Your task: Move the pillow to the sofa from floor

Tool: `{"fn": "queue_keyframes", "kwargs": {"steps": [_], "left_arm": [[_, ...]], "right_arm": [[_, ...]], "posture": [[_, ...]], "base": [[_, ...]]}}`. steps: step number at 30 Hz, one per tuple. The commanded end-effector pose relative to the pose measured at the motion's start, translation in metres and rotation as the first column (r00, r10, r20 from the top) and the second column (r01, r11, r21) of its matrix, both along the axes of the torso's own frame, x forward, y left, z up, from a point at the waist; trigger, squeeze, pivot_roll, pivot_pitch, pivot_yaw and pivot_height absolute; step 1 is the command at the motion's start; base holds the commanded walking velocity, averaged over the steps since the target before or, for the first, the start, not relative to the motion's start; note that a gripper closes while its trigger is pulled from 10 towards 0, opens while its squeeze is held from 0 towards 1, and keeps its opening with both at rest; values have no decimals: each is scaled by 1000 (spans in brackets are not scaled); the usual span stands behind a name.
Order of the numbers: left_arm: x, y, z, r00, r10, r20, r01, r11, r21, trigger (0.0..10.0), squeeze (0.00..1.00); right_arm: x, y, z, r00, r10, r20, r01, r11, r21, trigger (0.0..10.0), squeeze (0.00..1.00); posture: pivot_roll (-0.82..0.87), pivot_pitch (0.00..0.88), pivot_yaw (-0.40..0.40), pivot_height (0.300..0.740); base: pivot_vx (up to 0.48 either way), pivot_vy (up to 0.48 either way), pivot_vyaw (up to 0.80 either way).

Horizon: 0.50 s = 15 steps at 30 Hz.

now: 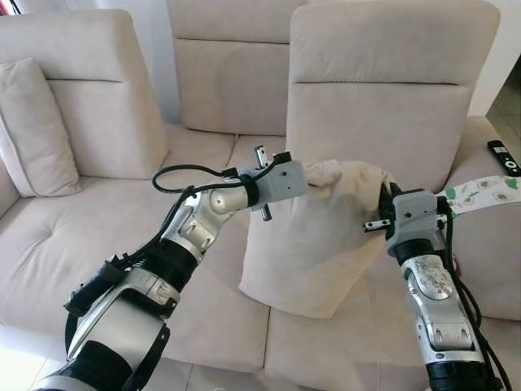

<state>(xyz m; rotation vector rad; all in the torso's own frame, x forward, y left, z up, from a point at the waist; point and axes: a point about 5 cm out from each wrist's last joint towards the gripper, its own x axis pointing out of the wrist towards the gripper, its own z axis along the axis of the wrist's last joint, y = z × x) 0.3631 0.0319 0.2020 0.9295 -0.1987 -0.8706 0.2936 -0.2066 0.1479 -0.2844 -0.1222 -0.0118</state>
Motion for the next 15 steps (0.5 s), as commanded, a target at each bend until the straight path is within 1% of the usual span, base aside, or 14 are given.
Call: {"fn": "queue_keyframes", "kwargs": {"steps": [1, 2, 5, 6, 9, 10, 12, 13, 14, 15], "left_arm": [[-2, -11, 22, 996, -44, 77, 45, 999, -2, 10000, 0], [-3, -12, 20, 996, -48, 69, 47, 999, 8, 10000, 0], [-5, -15, 13, 997, -65, 35, 64, 997, 33, 10000, 0], [-5, -16, 12, 997, -70, 24, 70, 997, 29, 10000, 0], [-6, -16, 11, 997, -72, 17, 72, 997, 25, 10000, 0], [-6, -16, 12, 997, -78, 6, 78, 997, 13, 10000, 1000], [-6, -16, 13, 997, -73, 13, 73, 997, 8, 10000, 1000], [-5, -15, 14, 998, -56, 31, 56, 998, 7, 10000, 1000], [-4, -15, 16, 998, -41, 46, 41, 999, 5, 10000, 906], [-3, -14, 17, 998, -27, 57, 27, 1000, 0, 10000, 0]], "right_arm": [[-1, -4, -23, 990, -12, -141, 16, 999, 33, 10000, 0], [-1, -6, -27, 986, -21, -166, 27, 999, 38, 10000, 0], [0, -5, -25, 985, -24, -172, 34, 998, 52, 10000, 0], [1, -4, -24, 985, -22, -169, 31, 998, 56, 10000, 94], [1, -4, -23, 986, -20, -167, 30, 998, 59, 10000, 94], [1, -4, -23, 986, -17, -166, 28, 998, 60, 10000, 1000], [1, -4, -22, 986, -21, -167, 30, 998, 56, 10000, 1000], [1, -4, -23, 984, -31, -173, 38, 998, 41, 10000, 1000], [1, -5, -24, 983, -42, -178, 47, 998, 29, 10000, 1000], [1, -6, -24, 982, -52, -183, 56, 998, 18, 10000, 361]], "posture": [[-153, 0, 65, 740], [-154, 0, 66, 740], [-155, 0, 66, 740], [-157, 0, 67, 740], [-157, 0, 67, 740], [-158, 0, 67, 740], [-157, 0, 68, 740], [-157, 0, 68, 740], [-157, 0, 68, 740], [-157, 0, 68, 740]], "base": [[0, 0, 0], [0, 0, 0], [0, 0, 0], [0, 0, 0], [0, 0, 0], [0, 0, 0], [0, 0, 0], [0, 0, 0], [0, 0, 0], [0, 0, 0]]}}
